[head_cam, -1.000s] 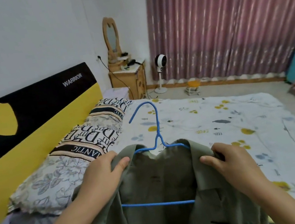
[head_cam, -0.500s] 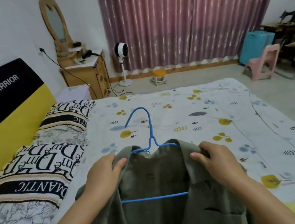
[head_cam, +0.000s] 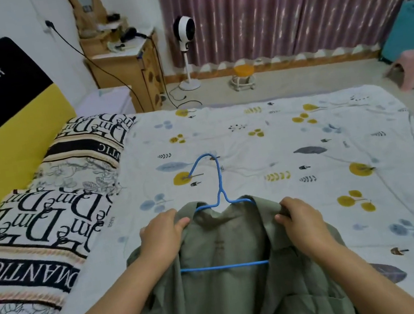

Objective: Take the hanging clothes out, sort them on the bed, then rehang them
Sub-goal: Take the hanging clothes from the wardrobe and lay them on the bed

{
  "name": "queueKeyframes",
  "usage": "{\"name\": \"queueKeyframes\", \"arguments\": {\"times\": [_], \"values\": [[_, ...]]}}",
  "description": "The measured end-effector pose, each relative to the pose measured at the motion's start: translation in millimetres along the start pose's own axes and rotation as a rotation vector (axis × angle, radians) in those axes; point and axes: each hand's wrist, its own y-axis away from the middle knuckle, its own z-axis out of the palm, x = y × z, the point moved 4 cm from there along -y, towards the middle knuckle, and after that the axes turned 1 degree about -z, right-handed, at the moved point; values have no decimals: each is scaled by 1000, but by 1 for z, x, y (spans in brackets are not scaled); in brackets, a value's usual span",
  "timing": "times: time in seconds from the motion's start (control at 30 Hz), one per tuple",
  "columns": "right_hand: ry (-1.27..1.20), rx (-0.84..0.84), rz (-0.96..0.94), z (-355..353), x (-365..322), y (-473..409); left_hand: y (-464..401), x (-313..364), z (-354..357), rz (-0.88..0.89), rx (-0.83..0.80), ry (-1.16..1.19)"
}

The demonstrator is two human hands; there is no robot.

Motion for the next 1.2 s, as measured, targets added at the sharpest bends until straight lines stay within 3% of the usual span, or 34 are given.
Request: {"name": "queueKeyframes", "arguments": {"times": [0.33, 0.6, 0.87, 1.2], "values": [[117, -171, 33, 114, 55, -106, -94, -18, 110, -153, -135, -132], [229, -318, 2, 161, 61, -112, -91, -23, 153, -148, -272, -162], [272, -401, -222, 131, 12, -74, -55, -12, 116, -30, -426, -76], [405, -382, -332, 48, -77, 37, 58, -26, 0, 101, -376, -138]]}}
